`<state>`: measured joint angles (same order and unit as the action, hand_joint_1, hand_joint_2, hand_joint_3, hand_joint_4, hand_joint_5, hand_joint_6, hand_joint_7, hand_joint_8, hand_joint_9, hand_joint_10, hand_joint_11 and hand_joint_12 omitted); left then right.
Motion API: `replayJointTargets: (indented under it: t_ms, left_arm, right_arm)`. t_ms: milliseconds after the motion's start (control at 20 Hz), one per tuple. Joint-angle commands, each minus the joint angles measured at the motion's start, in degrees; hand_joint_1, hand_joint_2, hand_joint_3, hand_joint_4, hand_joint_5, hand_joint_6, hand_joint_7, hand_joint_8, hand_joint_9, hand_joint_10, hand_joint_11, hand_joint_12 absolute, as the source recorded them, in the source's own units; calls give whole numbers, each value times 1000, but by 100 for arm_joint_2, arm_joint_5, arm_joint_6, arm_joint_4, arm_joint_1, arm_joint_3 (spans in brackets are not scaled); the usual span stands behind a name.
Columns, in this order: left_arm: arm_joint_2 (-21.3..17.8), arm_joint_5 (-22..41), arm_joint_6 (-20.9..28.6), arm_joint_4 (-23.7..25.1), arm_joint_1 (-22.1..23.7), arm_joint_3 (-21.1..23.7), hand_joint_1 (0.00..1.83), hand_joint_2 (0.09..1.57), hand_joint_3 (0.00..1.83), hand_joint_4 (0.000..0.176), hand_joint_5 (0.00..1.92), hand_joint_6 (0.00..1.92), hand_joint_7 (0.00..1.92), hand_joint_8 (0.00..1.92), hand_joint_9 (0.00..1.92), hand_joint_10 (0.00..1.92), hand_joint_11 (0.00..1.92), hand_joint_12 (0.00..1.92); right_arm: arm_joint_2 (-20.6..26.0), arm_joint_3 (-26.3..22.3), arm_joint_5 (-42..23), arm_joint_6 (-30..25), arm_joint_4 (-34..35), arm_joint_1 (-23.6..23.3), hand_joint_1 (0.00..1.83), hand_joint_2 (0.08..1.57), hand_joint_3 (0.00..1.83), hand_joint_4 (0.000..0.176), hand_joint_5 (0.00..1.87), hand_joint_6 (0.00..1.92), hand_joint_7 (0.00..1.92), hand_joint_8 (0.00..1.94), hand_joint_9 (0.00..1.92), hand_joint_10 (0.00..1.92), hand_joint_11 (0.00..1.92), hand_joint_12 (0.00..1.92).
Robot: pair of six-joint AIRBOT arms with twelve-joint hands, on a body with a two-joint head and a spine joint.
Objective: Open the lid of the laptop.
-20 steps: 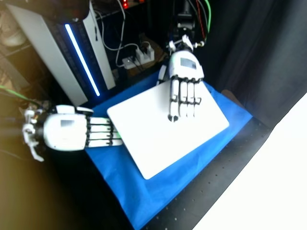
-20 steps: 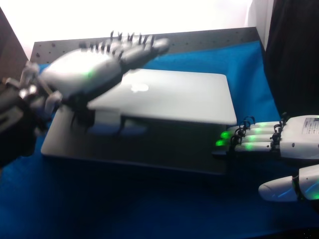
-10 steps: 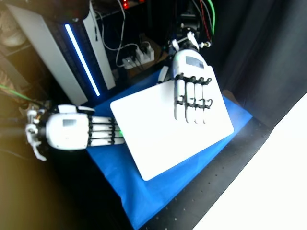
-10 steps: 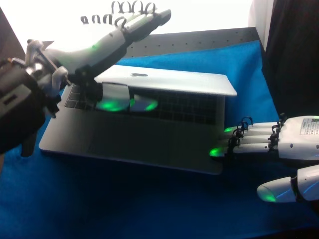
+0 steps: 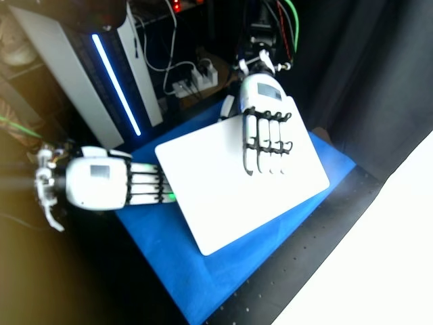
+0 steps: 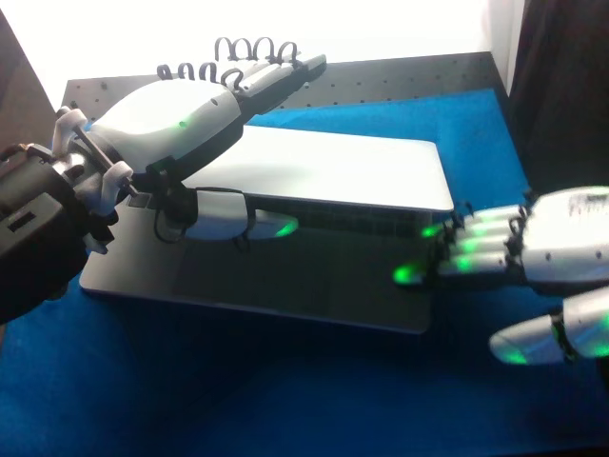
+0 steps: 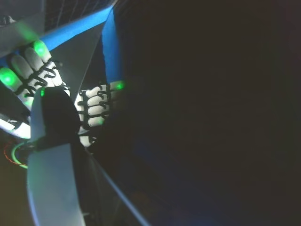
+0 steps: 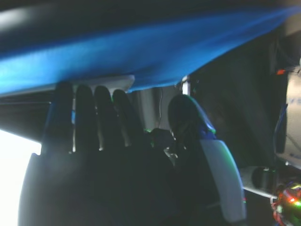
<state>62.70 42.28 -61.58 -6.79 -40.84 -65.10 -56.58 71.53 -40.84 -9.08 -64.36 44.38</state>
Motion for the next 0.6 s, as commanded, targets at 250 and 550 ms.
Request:
replayJointTargets:
  t_ms: [250,550]
  left_arm:
    - [0,832,10,-26,84,13,941,1007,0,50,0,0,0,0,0,0,0,0]
    - [35,856,7,1,202,1,956,976,0,19,0,0,0,0,0,0,0,0]
  right_arm:
    - [-326,81,-446,11,275,-106,0,1521,3,0,0,0,0,0,0,0,0,0]
    - [-898,467,-426,13,275,-105,0,1510,0,0,47,14,29,7,0,0,0,0]
